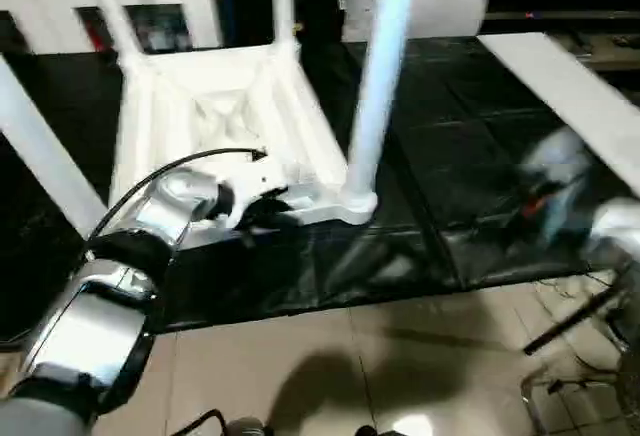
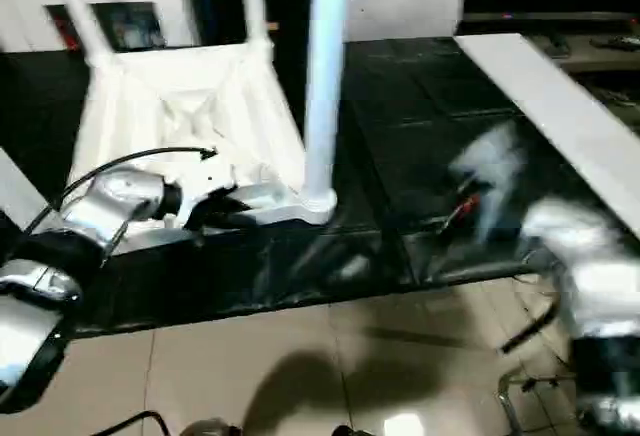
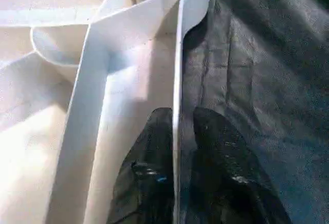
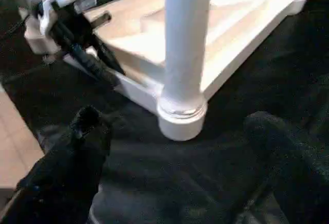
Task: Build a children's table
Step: Rotate leg to tighten
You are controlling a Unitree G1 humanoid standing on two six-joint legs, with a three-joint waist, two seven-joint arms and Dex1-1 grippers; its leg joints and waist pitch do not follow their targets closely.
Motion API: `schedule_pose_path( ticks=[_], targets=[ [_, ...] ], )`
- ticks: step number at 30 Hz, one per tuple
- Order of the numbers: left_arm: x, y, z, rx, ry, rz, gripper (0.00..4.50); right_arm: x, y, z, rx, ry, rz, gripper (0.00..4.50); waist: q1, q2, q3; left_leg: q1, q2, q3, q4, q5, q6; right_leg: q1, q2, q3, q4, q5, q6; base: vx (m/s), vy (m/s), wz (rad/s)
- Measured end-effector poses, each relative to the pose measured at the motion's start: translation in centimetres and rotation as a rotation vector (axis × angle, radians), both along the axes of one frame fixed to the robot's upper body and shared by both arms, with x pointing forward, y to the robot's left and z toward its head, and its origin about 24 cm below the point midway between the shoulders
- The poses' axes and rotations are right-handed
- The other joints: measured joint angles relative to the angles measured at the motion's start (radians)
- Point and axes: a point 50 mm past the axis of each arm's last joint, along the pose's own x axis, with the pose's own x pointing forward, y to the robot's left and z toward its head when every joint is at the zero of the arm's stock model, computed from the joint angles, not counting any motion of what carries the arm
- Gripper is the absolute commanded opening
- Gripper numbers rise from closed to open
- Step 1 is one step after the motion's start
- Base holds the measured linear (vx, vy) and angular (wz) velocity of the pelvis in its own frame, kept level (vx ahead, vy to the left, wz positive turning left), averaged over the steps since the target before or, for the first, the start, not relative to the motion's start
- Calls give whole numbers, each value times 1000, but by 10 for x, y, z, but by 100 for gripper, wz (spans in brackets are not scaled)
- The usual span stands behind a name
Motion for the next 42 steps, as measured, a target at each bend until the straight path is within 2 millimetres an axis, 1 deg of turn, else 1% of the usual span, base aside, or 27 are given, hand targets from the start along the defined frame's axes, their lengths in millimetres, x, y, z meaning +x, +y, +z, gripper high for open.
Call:
schedule_pose_path(
  ticks=[5,9,14,15,17,19,21,23,25,28,34,36,37,38,39,42],
  targets=[
    [2,-5,0,-15,-9,2,52,-2,4,1,-23,-8,21,450,15,0,0,-1,0,0,0,-1,1,0,-1,-1,-1,-1,1,0,0,0],
    [2,-8,-3,-24,-10,6,52,-4,8,-6,-22,11,30,450,20,0,0,-1,0,0,0,-1,1,0,-1,-1,0,-1,1,0,0,0],
    [2,-9,-8,7,-21,19,52,-6,12,-13,-30,34,35,450,20,0,0,0,0,0,0,-1,1,1,-1,-1,0,-1,1,0,0,0],
    [2,-9,-9,12,-24,15,25,-6,12,-13,-29,34,35,450,20,0,0,0,0,0,0,-1,1,1,-1,-1,0,-1,1,0,0,0],
    [1,-8,-8,15,-23,0,14,-6,12,-14,-28,33,36,450,20,0,0,0,0,0,0,-1,1,1,-1,-1,-1,-1,2,0,0,0],
    [-1,-5,-7,14,5,-34,7,-6,13,-14,-23,35,38,450,15,-1,-1,-1,0,0,0,-1,1,1,-1,-1,-1,-1,3,0,0,0],
    [-4,-2,-6,3,30,-71,7,-8,13,-17,-20,43,38,450,15,-1,-1,-2,0,0,0,-2,3,-1,-1,-1,-1,-2,3,0,0,0],
    [-9,6,-7,-11,65,-99,7,-10,14,-20,-18,58,49,450,14,-1,-1,-3,0,0,0,-3,3,-2,-1,-1,0,-4,3,0,0,0],
    [-13,12,-6,-7,82,-122,7,-13,17,-24,-19,73,75,450,18,-1,-1,-4,0,-1,0,-3,3,-3,-1,-1,1,-5,2,0,0,0],
    [-16,15,-6,-1,85,-143,7,-18,24,-29,-21,91,114,450,24,-1,-1,-4,0,-1,0,-2,3,-3,-1,-1,2,-5,2,0,0,0],
    [-20,14,-8,-5,76,-142,7,-20,28,-33,-25,109,134,450,24,-1,-1,-3,-1,0,2,-2,3,-1,-2,-1,2,-4,2,0,0,0],
    [-19,13,-9,-21,93,-125,44,-20,28,-33,-25,108,131,450,24,-1,-1,-2,0,0,2,-2,3,0,-2,-1,2,-4,2,0,0,0],
    [-19,11,-9,-32,103,-119,44,-20,28,-33,-26,108,130,450,24,-1,-1,-2,-1,0,2,-2,3,0,-2,-1,2,-4,2,0,0,0],
    [-19,7,-9,-62,111,-116,58,-20,28,-33,-26,109,129,450,24,-1,-1,-2,-1,0,2,-2,3,0,-2,-1,2,-4,3,0,0,0],
    [-19,2,-8,-85,109,-122,58,-20,28,-34,-26,110,130,450,25,-2,-1,-2,-1,0,2,-2,3,0,-2,0,2,-4,3,0,0,0],
    [-18,-8,-2,-107,82,-151,88,-20,32,-36,-23,115,129,450,22,-2,-2,-2,0,0,1,-2,3,-1,-2,-1,2,-4,3,0,0,0]
  ],
)
